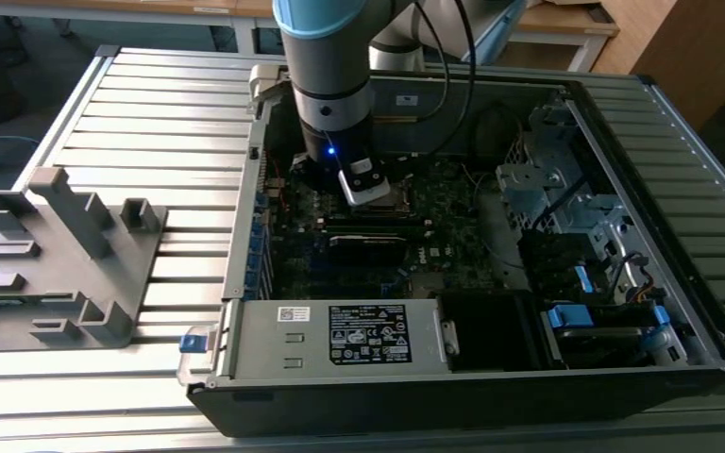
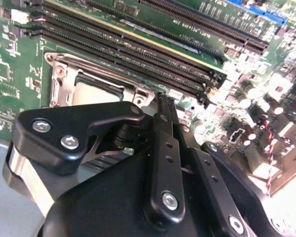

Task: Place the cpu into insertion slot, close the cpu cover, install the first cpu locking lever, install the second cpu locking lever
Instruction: 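Install the second cpu locking lever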

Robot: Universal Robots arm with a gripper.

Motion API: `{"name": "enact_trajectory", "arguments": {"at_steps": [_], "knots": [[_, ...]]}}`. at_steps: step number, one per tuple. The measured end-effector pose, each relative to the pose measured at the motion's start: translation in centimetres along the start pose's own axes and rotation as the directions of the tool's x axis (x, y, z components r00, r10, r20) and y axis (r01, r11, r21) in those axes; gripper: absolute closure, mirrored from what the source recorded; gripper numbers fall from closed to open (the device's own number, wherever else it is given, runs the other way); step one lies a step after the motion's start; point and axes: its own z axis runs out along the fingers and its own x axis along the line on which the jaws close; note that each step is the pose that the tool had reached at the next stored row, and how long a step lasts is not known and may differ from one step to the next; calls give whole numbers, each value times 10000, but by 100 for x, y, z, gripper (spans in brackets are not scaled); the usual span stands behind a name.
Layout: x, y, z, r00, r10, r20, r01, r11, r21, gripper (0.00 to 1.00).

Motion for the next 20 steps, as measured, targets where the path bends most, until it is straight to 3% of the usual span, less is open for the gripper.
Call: {"name": "enact_trajectory", "arguments": {"at_steps": [2, 8, 11, 17, 20], "knots": [[1, -1, 16, 10000, 15, -22, -15, 9999, -123, 90], [7, -7, 68, 10000, 43, -63, -45, 9993, -360, 90], [10, -10, 91, 10000, 48, -69, -50, 9992, -398, 90], [12, -12, 106, 10000, 47, -72, -50, 9992, -398, 90], [6, -5, 44, 10000, 48, -71, -51, 9992, -401, 90]]}}
